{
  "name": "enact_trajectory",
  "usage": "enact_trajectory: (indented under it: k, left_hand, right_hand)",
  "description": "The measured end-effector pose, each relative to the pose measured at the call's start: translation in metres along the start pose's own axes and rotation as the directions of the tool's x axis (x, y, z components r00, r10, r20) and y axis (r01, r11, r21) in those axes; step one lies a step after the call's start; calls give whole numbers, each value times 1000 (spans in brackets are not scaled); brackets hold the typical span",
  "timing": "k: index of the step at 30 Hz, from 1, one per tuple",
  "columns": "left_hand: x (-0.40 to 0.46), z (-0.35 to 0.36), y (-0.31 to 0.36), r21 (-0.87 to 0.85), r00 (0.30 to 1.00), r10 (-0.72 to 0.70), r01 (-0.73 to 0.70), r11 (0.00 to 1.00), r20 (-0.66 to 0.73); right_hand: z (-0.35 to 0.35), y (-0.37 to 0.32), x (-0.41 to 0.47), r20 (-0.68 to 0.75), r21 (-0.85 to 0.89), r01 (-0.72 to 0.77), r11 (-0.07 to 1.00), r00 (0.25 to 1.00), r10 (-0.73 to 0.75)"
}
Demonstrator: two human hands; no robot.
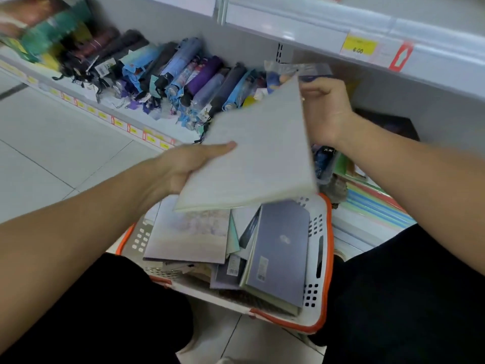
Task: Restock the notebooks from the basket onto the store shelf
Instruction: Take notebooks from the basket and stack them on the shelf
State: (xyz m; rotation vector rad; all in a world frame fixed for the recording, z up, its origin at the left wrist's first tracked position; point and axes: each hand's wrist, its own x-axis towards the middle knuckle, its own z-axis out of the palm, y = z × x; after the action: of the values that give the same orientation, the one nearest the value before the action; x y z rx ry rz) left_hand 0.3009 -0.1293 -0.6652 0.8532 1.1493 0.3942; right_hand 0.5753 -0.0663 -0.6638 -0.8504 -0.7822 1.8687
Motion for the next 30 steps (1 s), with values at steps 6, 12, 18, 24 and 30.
enact_trajectory:
  k: [6,12,18,24,30]
  left_hand:
    - [8,-37,8,165,863,188,-124,979,-469]
    - [-12,-54,25,296,757,334,-193,936,-562]
    - [-20,-50,27,385,753,427,-248,889,-501]
    - [-20,-37,24,540,768,466,-189,820,-439]
    - [-20,-27,25,527,808,429,-178,831,-403]
  right_hand:
    - [8,57,-10,-20,-170,-386,907,921,388]
    - [20,147,-29,-267,-964,-218,-154,811,521]
    - [11,155,-29,-238,-971,-200,-128,829,506]
    - [-1,151,-39,-214,-977,-174,-125,769,602]
    - [-7,141,-44,-256,-960,-278,-46,793,552]
